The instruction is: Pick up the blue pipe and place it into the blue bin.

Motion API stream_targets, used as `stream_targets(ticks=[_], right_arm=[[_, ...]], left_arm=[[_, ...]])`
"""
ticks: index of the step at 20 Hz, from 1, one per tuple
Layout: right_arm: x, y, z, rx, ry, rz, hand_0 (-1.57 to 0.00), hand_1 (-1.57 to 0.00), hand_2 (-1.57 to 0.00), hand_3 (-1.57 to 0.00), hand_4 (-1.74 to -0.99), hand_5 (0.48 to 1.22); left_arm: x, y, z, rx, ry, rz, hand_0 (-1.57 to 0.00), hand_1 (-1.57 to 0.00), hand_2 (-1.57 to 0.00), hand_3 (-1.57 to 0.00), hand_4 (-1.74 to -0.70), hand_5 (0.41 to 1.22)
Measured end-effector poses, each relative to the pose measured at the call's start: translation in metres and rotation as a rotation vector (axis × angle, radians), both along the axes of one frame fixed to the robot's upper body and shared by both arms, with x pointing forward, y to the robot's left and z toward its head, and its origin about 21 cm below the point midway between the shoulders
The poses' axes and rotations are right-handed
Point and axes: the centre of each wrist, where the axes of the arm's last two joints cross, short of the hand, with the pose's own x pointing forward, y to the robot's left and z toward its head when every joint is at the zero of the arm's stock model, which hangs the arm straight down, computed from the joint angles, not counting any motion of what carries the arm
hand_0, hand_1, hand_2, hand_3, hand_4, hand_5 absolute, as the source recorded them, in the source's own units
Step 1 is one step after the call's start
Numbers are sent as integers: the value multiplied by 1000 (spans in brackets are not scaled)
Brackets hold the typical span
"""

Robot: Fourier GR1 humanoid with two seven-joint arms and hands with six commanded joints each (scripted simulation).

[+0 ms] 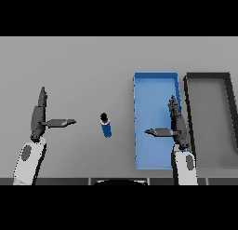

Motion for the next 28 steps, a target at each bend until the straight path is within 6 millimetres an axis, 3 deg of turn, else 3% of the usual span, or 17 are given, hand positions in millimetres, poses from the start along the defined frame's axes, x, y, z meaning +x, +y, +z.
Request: stream_targets(ticks=[6,8,9,16,21,28], right_arm=[[3,0,2,2,2,4,1,1,1,1,-1222,603],[-14,-19,5,-159,-98,87,1,1,1,1,-1230,601],[-15,-20,10,-190,-97,110,1,1,1,1,-1228,599],[-20,-18,13,-249,-81,130,1,1,1,1,-1216,587],[-15,-16,16,-249,-114,150,1,1,1,1,-1225,603],[-20,-22,15,-253,-131,149,1,1,1,1,-1257,617]], left_arm=[[2,-4,0,1,0,-6,1,1,1,1,-1006,586],[-15,20,-3,112,-4,-206,1,1,1,1,-1011,588],[-15,25,-2,133,10,-251,1,1,1,1,-1010,588],[-24,29,0,128,-2,-399,1,1,1,1,-1021,587],[-28,8,10,157,70,-592,1,1,1,1,-1040,532],[-38,-34,2,155,144,-777,1,1,1,1,-1097,454]])
